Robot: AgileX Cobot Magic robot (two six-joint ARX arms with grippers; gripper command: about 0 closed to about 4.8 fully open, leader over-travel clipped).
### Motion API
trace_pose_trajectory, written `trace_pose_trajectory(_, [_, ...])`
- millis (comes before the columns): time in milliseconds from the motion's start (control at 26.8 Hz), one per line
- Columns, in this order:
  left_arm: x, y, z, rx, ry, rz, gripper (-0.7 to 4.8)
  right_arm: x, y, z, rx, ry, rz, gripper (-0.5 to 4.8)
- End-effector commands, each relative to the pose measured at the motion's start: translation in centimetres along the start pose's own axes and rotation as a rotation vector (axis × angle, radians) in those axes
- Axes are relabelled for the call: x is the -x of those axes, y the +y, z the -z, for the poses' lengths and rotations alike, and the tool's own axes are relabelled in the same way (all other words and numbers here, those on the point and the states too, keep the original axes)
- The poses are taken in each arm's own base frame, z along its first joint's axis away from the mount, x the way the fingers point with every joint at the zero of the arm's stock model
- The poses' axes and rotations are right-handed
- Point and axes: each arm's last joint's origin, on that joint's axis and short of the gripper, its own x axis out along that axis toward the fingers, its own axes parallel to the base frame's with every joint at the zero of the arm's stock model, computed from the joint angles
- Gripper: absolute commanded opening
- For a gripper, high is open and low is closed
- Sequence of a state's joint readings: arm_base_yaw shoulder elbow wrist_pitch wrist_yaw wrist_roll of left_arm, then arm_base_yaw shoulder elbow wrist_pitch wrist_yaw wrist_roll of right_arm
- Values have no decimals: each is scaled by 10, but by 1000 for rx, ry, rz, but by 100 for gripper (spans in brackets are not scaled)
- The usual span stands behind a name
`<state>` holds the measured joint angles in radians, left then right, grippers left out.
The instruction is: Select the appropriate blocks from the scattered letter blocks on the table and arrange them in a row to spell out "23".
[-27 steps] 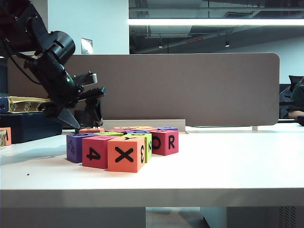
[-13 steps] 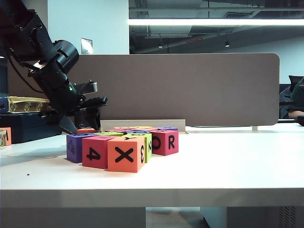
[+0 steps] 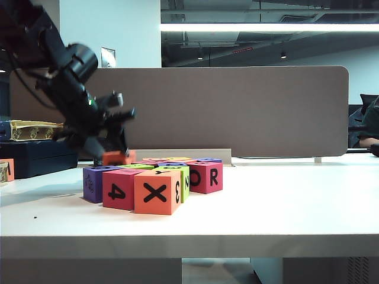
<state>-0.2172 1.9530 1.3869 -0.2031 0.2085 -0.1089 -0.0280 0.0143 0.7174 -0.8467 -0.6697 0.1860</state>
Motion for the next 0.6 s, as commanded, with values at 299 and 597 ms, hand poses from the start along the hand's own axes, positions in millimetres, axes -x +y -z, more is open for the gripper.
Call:
trace_pose_trajectory(299, [87,-48,-49,-20,6,274,209,2,2,-1,21,-21,-1,-1])
trace_pose_trajectory(597, [94,-112,-21,-253,197,392,209,2,1,-1,23,-24,13,-1])
